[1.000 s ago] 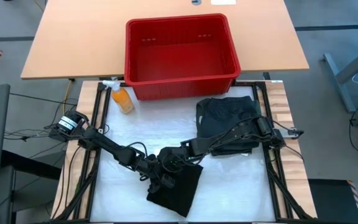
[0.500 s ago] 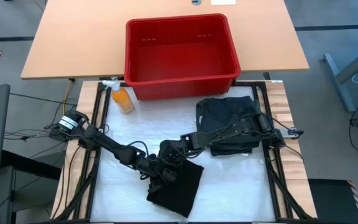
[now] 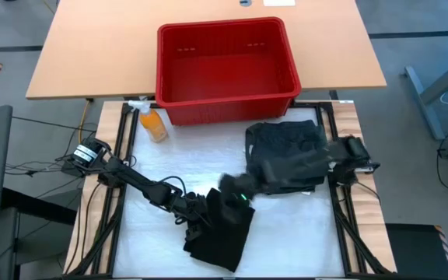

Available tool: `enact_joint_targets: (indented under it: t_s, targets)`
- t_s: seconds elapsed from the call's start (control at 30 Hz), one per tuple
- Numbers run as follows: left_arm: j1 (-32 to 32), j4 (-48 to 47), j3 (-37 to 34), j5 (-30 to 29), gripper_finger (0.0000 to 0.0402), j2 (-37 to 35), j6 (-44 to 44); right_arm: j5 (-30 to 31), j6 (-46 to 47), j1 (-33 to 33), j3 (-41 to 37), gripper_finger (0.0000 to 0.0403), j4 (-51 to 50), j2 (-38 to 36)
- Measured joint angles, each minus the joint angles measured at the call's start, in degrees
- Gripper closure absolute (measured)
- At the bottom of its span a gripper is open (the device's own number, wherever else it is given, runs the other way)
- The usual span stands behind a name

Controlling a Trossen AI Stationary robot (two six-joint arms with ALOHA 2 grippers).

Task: Fold Laundry from Bin
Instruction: Fold the black shirt

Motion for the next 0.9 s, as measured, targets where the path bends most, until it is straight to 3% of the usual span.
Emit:
enact_joint_targets:
  t_s: [0.13,0.23,0.33,0.4,0.53,0.77,0.9]
  targets:
    - [0.4,-1.5,-0.1,1.1,0.0402,-1.3,0.4,10.4,7.1,9.2,-3.7,0.0213,0.6,-2.2]
    - [1.1,-4.7,-0.1,1.1,0.0402,-3.8,0.6,15.4,10.6,14.3,-9.0,0.0214,10.2,-1.9]
    - [2.0,-5.5,-0.2,1.1,0.0401,-5.9,0.4,21.0,8.7,17.9,-14.0,0.0214,22.3,-0.8]
    - [2.5,-4.2,-0.2,1.9,0.0401,-6.5,-0.6,24.5,7.8,20.0,-16.1,0.0215,25.3,0.0]
    - [2.5,-5.0,-0.1,4.2,0.0401,-6.7,0.3,25.3,7.0,22.0,-19.2,0.0229,28.9,1.1]
    - [1.5,-23.5,-0.1,-3.5,0.0401,-17.1,-1.7,28.5,6.8,23.2,-22.1,0.0279,36.8,2.9]
    - [-2.9,-24.4,-1.0,-6.0,0.0401,-18.6,-6.9,28.6,5.0,23.2,-22.3,0.0329,41.4,5.7]
